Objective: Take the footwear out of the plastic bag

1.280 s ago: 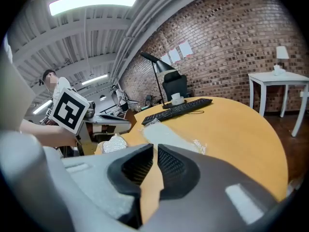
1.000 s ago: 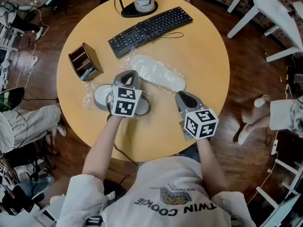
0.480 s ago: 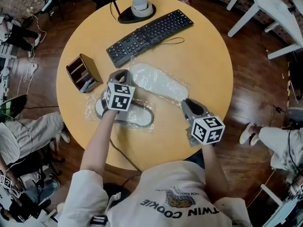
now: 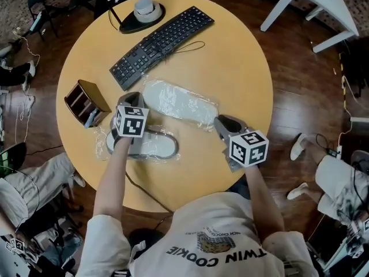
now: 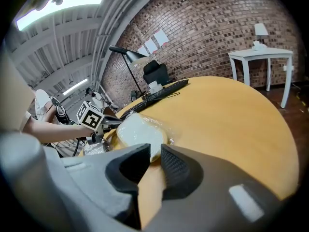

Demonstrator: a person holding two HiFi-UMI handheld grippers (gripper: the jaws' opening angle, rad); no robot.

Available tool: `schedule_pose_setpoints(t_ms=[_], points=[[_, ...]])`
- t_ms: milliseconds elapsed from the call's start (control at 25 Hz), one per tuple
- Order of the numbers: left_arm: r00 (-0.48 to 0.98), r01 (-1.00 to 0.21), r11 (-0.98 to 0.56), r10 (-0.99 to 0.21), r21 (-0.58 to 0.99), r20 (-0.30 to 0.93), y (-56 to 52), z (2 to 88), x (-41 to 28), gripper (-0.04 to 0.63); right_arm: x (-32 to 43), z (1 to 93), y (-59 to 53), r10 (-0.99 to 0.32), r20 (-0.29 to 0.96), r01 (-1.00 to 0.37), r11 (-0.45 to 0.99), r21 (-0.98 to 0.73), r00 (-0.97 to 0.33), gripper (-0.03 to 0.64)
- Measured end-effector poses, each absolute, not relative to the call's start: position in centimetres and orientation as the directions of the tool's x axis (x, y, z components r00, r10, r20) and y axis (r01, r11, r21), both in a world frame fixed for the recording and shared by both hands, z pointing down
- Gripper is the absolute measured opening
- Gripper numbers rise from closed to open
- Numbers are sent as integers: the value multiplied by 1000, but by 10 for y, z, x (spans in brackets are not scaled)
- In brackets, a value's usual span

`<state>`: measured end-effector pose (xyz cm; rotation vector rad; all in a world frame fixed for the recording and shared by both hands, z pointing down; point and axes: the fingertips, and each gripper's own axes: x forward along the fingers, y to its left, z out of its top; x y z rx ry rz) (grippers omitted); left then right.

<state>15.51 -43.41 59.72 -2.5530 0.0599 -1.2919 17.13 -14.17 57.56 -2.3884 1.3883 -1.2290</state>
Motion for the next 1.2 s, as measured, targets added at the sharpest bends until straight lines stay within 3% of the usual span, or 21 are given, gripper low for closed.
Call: schedule_pose_setpoints(t_ms=[160, 320, 800, 920, 1200], points=[[587, 122, -952, -160, -282, 793, -434, 602, 160, 6, 175, 580, -144, -781, 588, -669, -553, -496, 209, 55], [592, 139, -943, -165, -301, 789, -435, 602, 162, 6, 176, 577, -148, -810, 567, -677, -501, -539, 147, 113], [600, 138, -945, -159, -297, 784, -433, 600, 162, 5, 190, 579, -158, -799, 600, -734, -431, -525, 40, 136], [603, 136, -944, -161, -300, 782, -434, 600, 163, 5, 189, 583, -162, -785, 619, -738, -414, -532, -6, 173], [604, 138, -941, -168, -310, 779, -433, 600, 165, 5, 183, 592, -171, -729, 678, -762, -388, -518, -89, 179]])
